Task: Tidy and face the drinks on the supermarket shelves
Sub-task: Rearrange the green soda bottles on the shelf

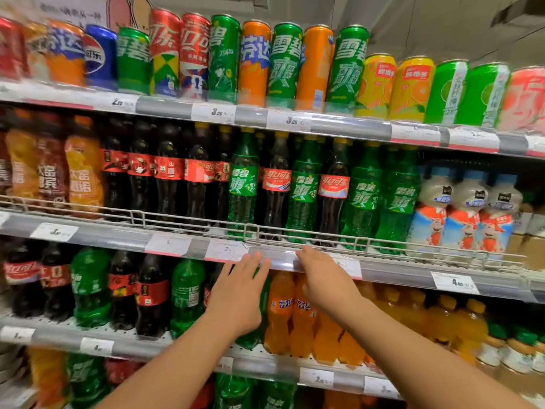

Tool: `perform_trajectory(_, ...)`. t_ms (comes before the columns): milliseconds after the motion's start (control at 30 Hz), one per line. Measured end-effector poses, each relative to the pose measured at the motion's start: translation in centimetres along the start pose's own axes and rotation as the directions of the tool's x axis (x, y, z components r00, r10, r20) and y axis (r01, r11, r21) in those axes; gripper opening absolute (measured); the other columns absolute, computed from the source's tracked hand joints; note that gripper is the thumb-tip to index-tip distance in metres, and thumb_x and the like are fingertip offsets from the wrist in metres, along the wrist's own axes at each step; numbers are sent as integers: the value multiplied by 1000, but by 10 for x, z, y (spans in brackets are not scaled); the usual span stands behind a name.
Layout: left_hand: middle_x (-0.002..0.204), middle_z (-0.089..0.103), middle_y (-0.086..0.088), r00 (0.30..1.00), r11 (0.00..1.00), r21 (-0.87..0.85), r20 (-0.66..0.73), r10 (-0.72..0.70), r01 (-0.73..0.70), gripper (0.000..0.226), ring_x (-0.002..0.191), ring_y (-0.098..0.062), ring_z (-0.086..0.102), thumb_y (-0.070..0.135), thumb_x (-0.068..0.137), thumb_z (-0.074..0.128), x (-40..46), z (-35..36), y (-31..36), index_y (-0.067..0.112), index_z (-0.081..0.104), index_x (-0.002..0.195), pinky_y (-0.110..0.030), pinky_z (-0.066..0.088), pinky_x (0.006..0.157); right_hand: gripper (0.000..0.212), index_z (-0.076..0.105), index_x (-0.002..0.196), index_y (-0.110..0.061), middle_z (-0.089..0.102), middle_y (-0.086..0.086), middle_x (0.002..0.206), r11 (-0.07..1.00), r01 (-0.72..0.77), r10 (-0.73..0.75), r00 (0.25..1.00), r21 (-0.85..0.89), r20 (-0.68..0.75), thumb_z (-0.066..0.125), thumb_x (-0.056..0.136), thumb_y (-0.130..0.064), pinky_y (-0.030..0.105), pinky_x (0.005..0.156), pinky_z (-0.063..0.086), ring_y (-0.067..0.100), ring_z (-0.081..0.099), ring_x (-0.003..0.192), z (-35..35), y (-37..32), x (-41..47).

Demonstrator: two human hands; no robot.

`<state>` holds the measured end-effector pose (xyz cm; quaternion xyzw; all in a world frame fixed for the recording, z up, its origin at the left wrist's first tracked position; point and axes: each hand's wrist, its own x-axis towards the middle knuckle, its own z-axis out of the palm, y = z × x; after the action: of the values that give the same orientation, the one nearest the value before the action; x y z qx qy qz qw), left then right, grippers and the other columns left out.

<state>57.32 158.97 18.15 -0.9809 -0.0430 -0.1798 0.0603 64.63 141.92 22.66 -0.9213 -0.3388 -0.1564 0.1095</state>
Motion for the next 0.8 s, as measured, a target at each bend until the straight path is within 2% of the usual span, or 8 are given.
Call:
perform_trajectory(133,162,-12,-3,1000,1000,-7,-10,6,-6,91,149,-23,-10,23,87,51,0,4,-1,24,-11,154,-43,-4,121,32,54,112,-13,52,6,123,993,62,-72,993,-101,-96,54,80,-14,32,89,39,25,47,117,13,-4,12)
perform_trajectory(233,163,-10,-1,999,999,-8,-7,45,-45,87,149,-22,-6,28,89,49,1,2,-6,25,-8,154,-42,-1,121,36,53,115,-12,50,7,127,972,97,-112,992,-213,-61,58,81,-24,35,86,43,25,47,116,18,-4,13)
perform_trajectory(367,151,33,-5,967,988,3,-207,151,-154,71,137,-27,34,30,85,53,4,-21,-37,17,28,150,-40,29,112,22,63,97,-16,65,4,101,994,44,-54,994,-102,-91,48,88,-29,31,68,44,26,61,99,-5,-12,22)
perform_trajectory(433,148,37,-11,943,999,4,-331,40,-41,68,135,-31,38,33,88,55,11,-32,-65,13,32,149,-42,33,109,25,69,105,-16,71,5,102,994,55,-36,982,99,-188,53,89,-25,30,76,48,24,64,98,-24,-25,38)
perform_trajectory(500,159,10,-13,948,992,44,-303,-96,114,76,146,-32,12,48,97,42,21,-35,-99,11,9,154,-44,15,119,29,69,115,-15,71,1,105,950,94,13,940,298,-340,60,88,-22,23,81,44,17,64,95,-47,-49,60)
perform_trajectory(633,161,-15,-10,978,996,52,-199,-62,73,80,148,-28,-13,59,98,28,36,-18,-138,12,-5,154,-44,-6,119,51,55,134,-15,63,3,125,879,56,151,909,474,-389,63,88,-34,28,91,46,19,61,105,-76,-103,118)
perform_trajectory(700,161,-12,-11,974,999,7,-224,-29,31,77,149,-28,-11,57,99,29,38,-7,-142,12,0,155,-45,-8,118,71,39,145,-14,52,7,137,860,2,211,909,510,-360,64,86,-43,43,95,51,26,60,111,-83,-122,146)
perform_trajectory(800,159,13,-19,960,1000,-19,-280,-9,4,77,147,-36,12,52,95,48,38,-2,-143,8,22,152,-52,7,117,80,38,136,-7,60,13,118,871,-132,314,891,473,-329,66,80,-56,49,81,57,32,65,97,-92,-137,177)
